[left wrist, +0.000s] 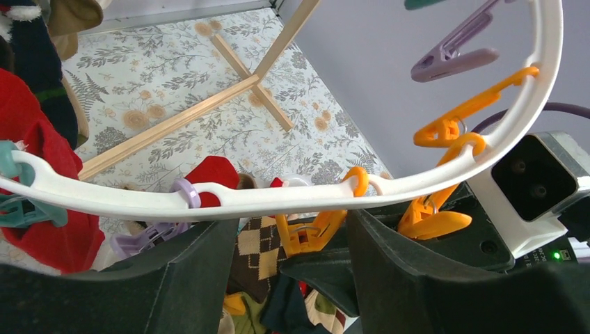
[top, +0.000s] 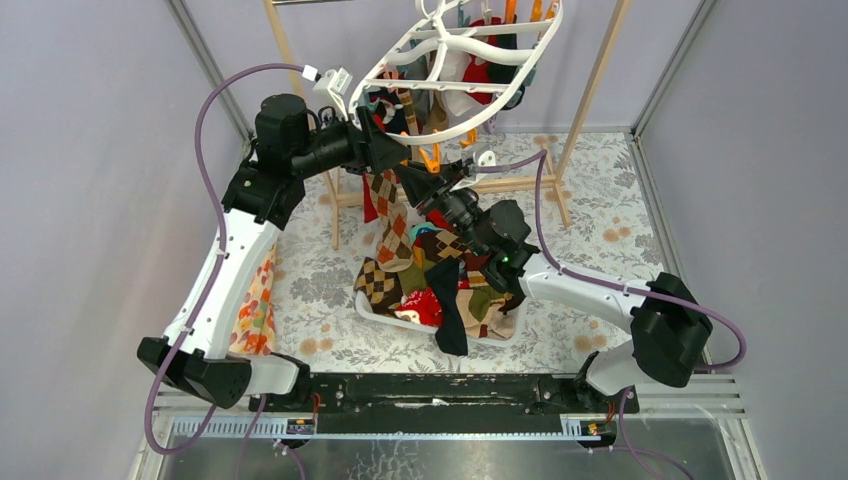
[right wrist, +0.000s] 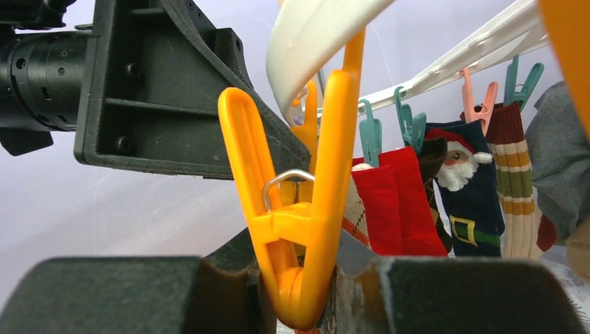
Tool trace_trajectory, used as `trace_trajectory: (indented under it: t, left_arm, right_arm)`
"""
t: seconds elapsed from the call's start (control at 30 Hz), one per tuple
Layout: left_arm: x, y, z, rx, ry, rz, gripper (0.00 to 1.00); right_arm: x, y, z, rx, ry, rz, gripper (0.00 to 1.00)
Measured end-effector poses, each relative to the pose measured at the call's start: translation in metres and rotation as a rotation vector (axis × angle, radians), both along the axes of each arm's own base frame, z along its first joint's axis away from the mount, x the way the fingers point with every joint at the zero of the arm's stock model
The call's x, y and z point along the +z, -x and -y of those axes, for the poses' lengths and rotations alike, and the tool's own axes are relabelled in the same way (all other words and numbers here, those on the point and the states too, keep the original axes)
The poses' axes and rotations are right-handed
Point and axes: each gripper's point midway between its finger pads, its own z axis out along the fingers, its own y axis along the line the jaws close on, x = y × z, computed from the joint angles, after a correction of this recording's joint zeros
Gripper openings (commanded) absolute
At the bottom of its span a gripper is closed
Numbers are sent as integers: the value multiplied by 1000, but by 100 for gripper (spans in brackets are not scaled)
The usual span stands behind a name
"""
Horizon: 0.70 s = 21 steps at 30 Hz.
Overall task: Clip the socks to the hanger
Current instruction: Open the clamp at the hanger.
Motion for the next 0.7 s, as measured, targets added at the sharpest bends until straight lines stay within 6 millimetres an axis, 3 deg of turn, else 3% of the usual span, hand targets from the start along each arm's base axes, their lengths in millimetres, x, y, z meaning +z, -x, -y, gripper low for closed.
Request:
trace_trajectory:
  t: [0.1,0.17,0.4,0.47,0.6,0.7]
  left_arm:
    - [0,-2,2,-1,15,-12,42]
    - [1,-3,4,-7,26,-14,30]
    - [4,-7,6,-11,26,18,7]
    - [4,-8,7,-13,23,27,3]
    - [4,-10,6,-16,8,43,0]
    - [5,-13,7,-23,-11,59,0]
  right_arm:
    - [0,-1,0,-2,-1,-4,7]
    - [-3,-2,0,-8,4,-12,15]
    - [-13,-1,-3,-9,42,-32,85]
    - [-22,1,-1,-12,72,-46,99]
    - [-35,5,16,-57,150,-81,100]
    - [-39,12,41,-112,171,-98,100]
